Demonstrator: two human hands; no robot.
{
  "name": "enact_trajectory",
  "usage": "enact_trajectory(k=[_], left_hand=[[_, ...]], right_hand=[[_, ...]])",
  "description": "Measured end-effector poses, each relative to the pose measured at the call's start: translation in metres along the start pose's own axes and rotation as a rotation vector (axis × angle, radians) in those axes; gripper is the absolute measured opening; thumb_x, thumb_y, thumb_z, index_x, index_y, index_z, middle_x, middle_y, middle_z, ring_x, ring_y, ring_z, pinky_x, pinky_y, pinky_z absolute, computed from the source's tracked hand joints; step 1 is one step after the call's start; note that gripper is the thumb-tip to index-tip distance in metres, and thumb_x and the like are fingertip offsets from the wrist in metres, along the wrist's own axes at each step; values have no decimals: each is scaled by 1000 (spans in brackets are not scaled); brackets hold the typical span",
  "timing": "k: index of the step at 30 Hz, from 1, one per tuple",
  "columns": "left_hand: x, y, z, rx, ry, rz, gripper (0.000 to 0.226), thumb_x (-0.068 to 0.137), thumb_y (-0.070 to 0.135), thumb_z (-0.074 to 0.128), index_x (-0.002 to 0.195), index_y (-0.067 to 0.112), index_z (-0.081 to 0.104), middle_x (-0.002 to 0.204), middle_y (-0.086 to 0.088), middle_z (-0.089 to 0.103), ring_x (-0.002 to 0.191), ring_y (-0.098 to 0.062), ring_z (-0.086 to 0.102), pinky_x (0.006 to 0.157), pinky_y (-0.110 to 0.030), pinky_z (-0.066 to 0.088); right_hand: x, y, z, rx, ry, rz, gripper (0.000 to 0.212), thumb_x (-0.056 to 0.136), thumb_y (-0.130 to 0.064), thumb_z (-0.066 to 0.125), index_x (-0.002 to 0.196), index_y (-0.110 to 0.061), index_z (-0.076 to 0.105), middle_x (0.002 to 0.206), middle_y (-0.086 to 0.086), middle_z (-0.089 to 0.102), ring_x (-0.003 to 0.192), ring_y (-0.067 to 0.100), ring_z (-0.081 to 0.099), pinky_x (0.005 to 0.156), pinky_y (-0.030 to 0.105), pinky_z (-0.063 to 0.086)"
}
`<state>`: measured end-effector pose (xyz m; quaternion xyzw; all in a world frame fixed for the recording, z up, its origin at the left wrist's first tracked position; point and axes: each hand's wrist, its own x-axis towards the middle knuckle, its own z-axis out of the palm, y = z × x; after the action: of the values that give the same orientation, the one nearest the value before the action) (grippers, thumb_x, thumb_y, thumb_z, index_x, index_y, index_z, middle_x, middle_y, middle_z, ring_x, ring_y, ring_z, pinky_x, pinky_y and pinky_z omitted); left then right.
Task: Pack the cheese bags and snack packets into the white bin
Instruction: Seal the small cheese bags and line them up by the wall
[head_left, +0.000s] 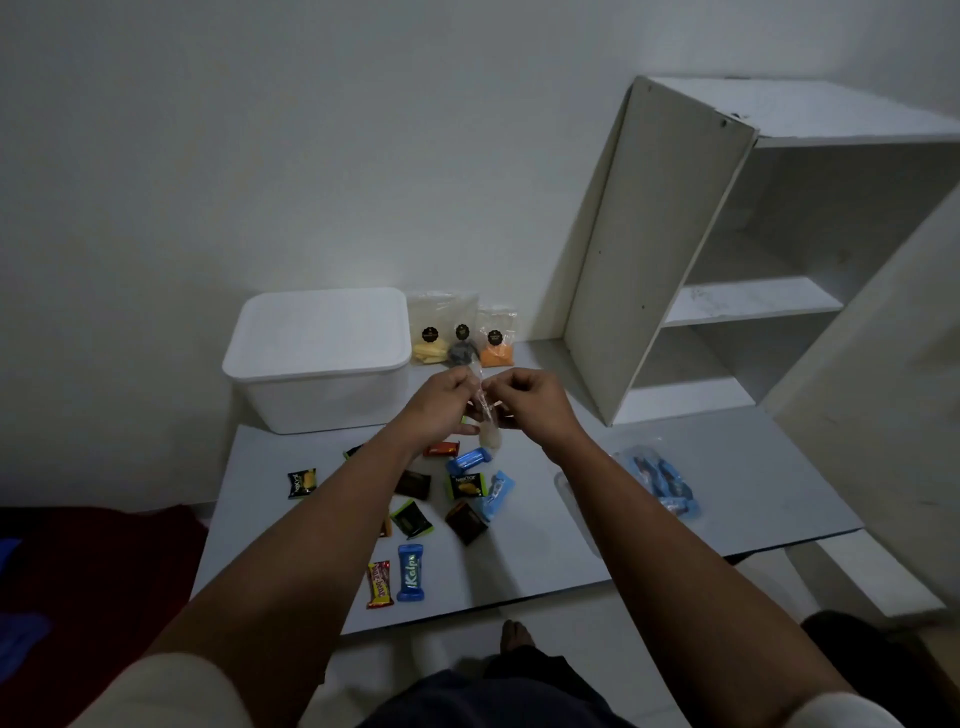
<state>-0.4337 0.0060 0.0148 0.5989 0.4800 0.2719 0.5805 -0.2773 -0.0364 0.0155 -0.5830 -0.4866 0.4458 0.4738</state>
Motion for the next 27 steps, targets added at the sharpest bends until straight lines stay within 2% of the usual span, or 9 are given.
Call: enact_trajectory(k=[2,6,9,13,16,18,20,23,27], left_hand=[[1,2,-2,50,-37,15,32,110,26,39,112,2,59,97,-10,68,87,-19,68,84,-39,61],[6,2,-4,117,-28,46,28,110,27,39,104,14,63,98,-8,69,94,-24,69,89,-43,61],[14,4,-7,144,17,45,28,109,26,39,103,10,62,107,-17,68,103,-32,69,90,-49,61],[24,3,-9,97,28,45,29,109,24,38,94,11,60,108,-23,68,103,-37,69,90,-51,61],[35,2,-11,94,9,40,29,109,23,39,92,10,59,104,-23,69,104,-39,69,91,-51,60],[44,1,-11,106,3,32,27,108,23,42,88,14,58,101,-22,71,100,-38,70,92,-53,59],[54,-1,-11,141,6,21,24,102,22,49,81,17,58,88,-14,72,86,-30,70,91,-55,57],[70,-3,-7,224,-4,14,23,98,25,55,77,15,59,75,-3,69,75,-19,67,86,-52,57],[100,0,-2,286,-7,32,25,99,24,51,79,11,61,79,-4,73,78,-19,70,87,-48,56]], right_hand=[[3,-1,0,41,16,19,19,97,-14,66,97,4,72,93,26,73,79,36,73,71,40,62],[6,-3,-1,103,-56,58,12,95,-11,68,99,-1,73,93,21,75,80,28,74,72,35,63],[12,-2,-2,134,-129,87,12,90,-3,71,101,-5,73,99,21,75,90,32,75,83,41,63],[25,2,1,269,-108,149,7,90,-1,72,96,-4,74,90,14,75,83,26,73,76,34,60],[36,8,-1,329,-77,220,4,92,-4,71,95,-2,73,86,15,74,78,26,70,72,34,60],[45,12,-4,304,-66,230,7,93,-7,70,98,-1,72,89,18,73,80,28,70,75,36,62],[55,16,-6,261,-55,205,9,95,-8,69,99,0,71,92,21,73,83,29,72,81,40,63],[70,24,-12,233,-25,187,11,95,-6,68,100,4,70,86,15,73,75,22,73,73,34,62],[96,31,-24,232,1,213,12,91,4,67,102,8,70,81,12,72,68,16,71,69,28,60]])
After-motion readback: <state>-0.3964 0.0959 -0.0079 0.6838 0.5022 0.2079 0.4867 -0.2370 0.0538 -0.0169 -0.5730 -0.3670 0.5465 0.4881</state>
